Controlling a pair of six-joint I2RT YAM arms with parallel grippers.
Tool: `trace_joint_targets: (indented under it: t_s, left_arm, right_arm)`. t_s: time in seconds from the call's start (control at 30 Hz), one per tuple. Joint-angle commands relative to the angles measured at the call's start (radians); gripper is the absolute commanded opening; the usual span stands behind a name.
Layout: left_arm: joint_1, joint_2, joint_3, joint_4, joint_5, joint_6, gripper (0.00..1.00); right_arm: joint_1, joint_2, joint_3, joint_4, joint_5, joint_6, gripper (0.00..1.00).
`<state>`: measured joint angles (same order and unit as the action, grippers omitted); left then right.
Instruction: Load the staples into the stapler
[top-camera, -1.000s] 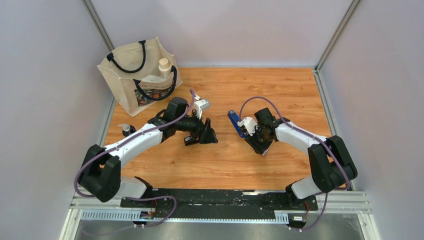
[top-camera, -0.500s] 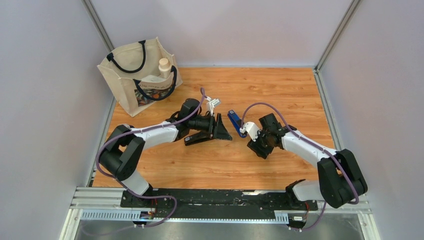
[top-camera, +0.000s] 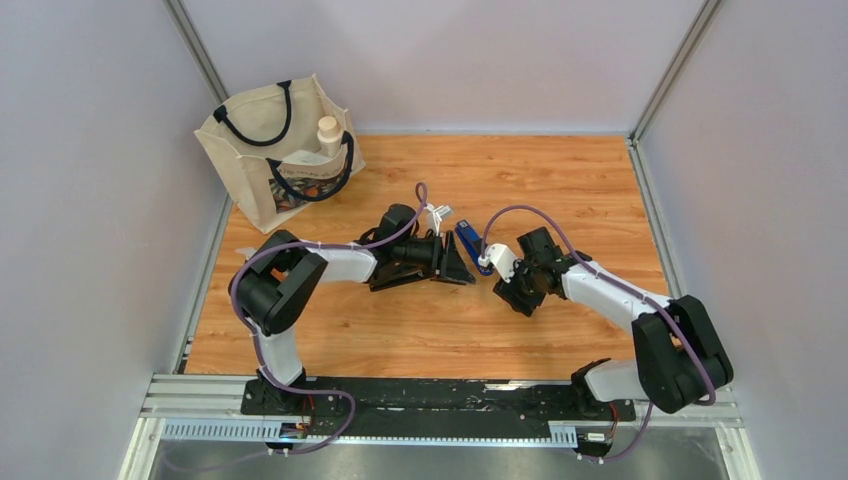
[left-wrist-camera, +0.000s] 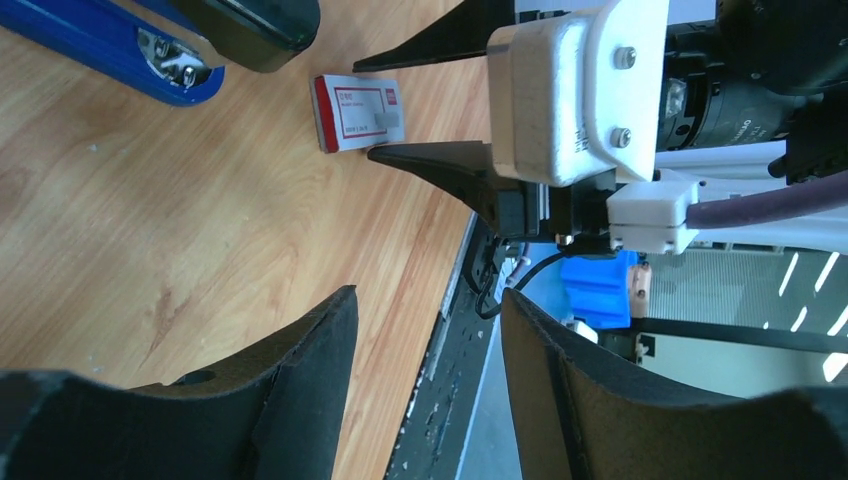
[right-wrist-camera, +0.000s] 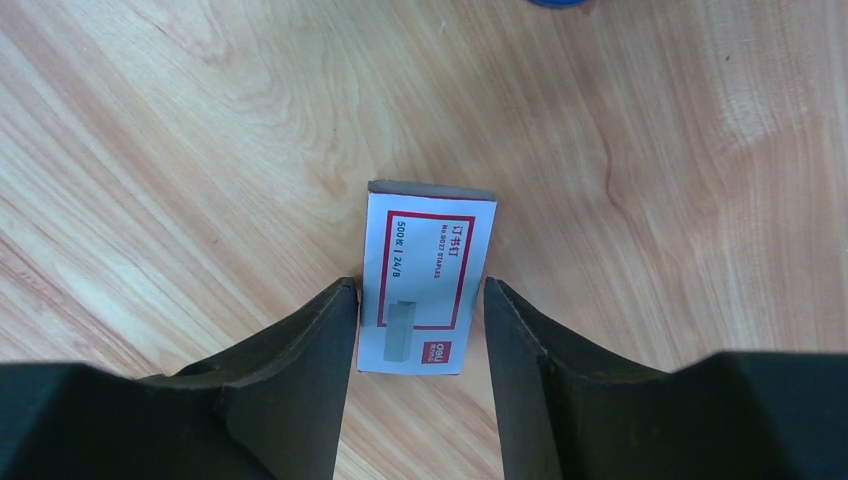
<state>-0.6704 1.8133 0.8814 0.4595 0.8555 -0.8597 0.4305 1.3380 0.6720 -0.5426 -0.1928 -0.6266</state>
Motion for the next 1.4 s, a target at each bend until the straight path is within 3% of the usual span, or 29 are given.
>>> trace_joint_targets:
  t_s: [0.0,0.13,0.43,0.9,1.37]
  left_arm:
    - [-0.024,0.029,0.054,0.094,0.014,-0.038,0.62]
    - [-0.034,0.072,0.059,0.142,0.016,-0.071,0.61]
    - [-0.051,0.165,0.065,0.219,0.037,-0.136,0.61]
    - [-0.081,0.242,0.074,0.255,0.040,-0.167,0.59]
    - [-0.107,0.297,0.097,0.252,0.051,-0.168,0.56]
  right_arm:
    - [-0.001,0.023,0.021,0.044,-0.014,-0.007,0.52]
    - [0.002,0.023,0.018,0.044,-0.025,-0.007,0.45]
    - [0.022,-0.013,-0.005,0.038,-0.062,-0.035,0.42]
    - [0.172,0.010,-0.002,0.070,-0.002,-0.039,0.42]
    - [0.241,0.027,-0.003,0.086,0.018,-0.035,0.43]
